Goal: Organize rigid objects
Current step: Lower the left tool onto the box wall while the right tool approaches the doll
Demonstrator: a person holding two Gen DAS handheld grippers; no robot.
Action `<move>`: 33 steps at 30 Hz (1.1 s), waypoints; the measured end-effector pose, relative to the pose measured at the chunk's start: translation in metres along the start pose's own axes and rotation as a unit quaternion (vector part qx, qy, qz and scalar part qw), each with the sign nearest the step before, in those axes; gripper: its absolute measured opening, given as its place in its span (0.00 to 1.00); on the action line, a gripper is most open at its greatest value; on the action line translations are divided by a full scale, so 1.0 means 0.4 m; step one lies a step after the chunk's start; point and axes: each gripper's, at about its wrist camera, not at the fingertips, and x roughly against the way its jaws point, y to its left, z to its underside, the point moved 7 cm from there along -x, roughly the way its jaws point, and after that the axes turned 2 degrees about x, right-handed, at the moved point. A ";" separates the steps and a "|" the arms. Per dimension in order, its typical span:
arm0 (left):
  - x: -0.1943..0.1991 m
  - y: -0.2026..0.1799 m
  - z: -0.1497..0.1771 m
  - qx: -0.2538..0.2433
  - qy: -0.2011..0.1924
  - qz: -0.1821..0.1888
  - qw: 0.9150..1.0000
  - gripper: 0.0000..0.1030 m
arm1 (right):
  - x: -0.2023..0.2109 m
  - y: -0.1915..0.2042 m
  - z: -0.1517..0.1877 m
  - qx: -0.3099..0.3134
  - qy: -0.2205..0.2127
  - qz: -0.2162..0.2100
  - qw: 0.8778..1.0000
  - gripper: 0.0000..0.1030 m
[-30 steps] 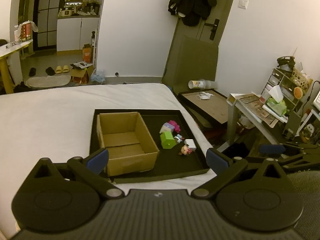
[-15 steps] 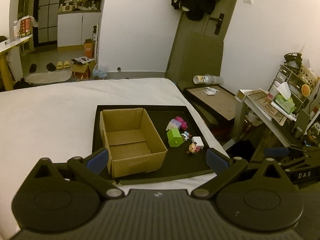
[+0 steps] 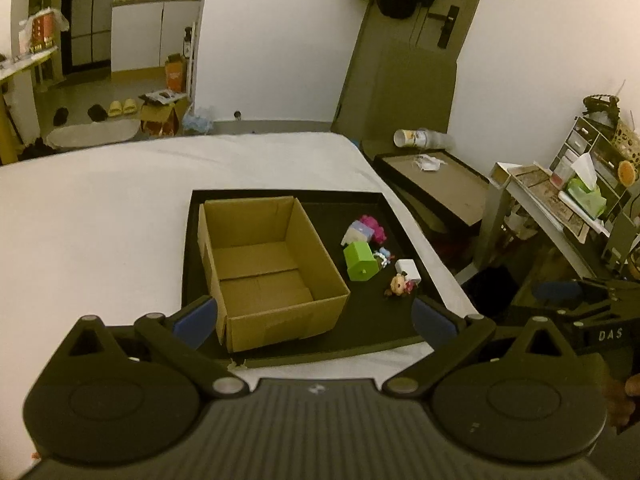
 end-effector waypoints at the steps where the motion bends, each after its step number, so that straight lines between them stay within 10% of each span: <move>1: -0.006 0.005 0.000 0.000 0.004 0.001 1.000 1.00 | -0.008 -0.003 0.000 -0.001 0.002 0.000 1.000 1.00; 33: -0.244 0.129 -0.020 0.042 0.060 -0.053 0.996 0.93 | -0.211 -0.131 -0.004 -0.020 0.046 0.029 0.998 0.94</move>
